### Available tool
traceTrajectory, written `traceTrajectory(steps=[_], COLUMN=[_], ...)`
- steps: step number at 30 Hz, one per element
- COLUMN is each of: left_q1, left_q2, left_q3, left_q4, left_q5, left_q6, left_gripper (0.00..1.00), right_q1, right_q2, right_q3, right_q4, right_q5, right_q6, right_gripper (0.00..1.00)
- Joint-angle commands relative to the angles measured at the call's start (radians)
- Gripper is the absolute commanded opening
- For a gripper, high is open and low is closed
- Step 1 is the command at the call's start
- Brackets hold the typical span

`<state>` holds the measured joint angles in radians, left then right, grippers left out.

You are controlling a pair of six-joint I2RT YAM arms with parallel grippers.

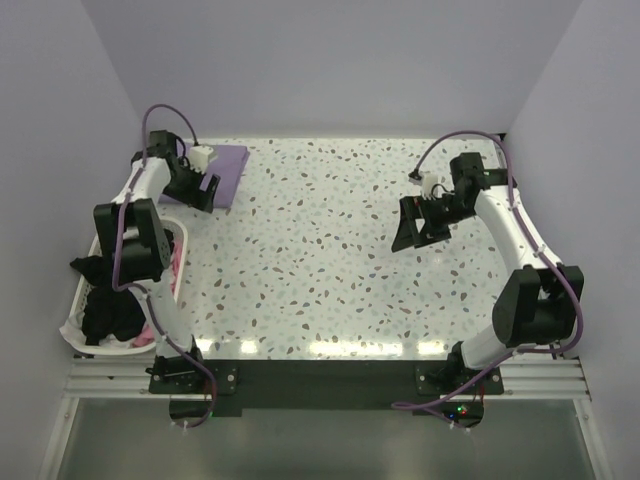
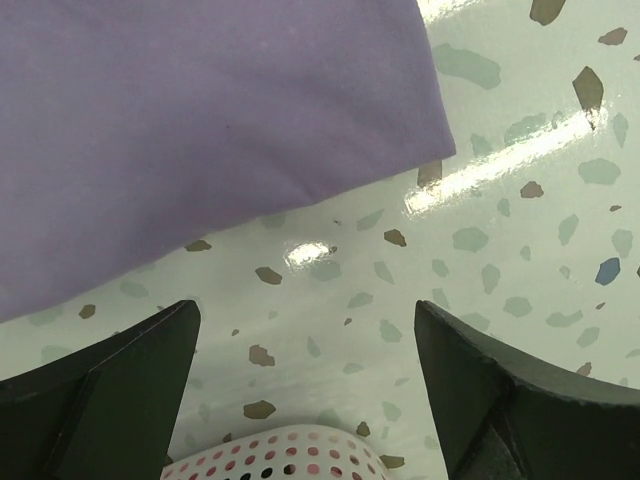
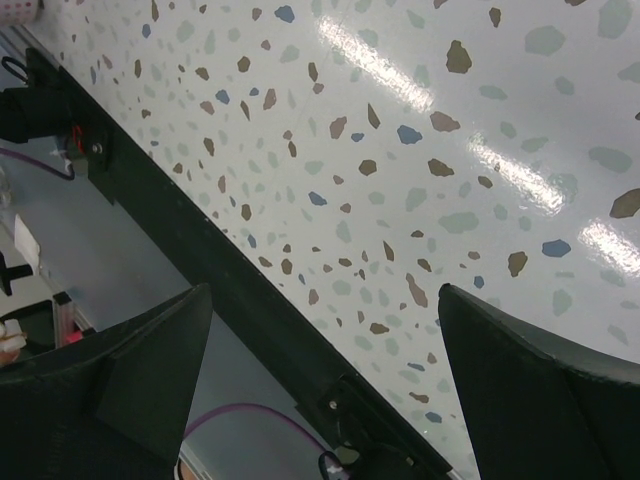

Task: Fold and stack the t-shirts
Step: Neatly place the folded tshirt to the corner

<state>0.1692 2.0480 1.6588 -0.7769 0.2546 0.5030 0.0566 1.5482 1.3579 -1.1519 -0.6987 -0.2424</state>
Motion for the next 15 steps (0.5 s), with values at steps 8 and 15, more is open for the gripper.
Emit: traceTrajectory(steps=[8,15], left_q1=[0.007,-0.028], left_q2=[0.067,0.047], left_q3=[-0.063,-0.182], left_q4=[0.134,0.309], left_q5=[0.037,-0.021], left_q6=[-0.116,-0.23], left_gripper=[0.91,0.91], right_q1=[-0.006,-0.006], right_q2=[-0.008,0.007], right_q3=[0.0,-0.003], right_q4=[0.043,0.057], right_q5=[-0.024,-0.022], right_q6=[0.023,0.034], right_gripper=[0.99,0.99])
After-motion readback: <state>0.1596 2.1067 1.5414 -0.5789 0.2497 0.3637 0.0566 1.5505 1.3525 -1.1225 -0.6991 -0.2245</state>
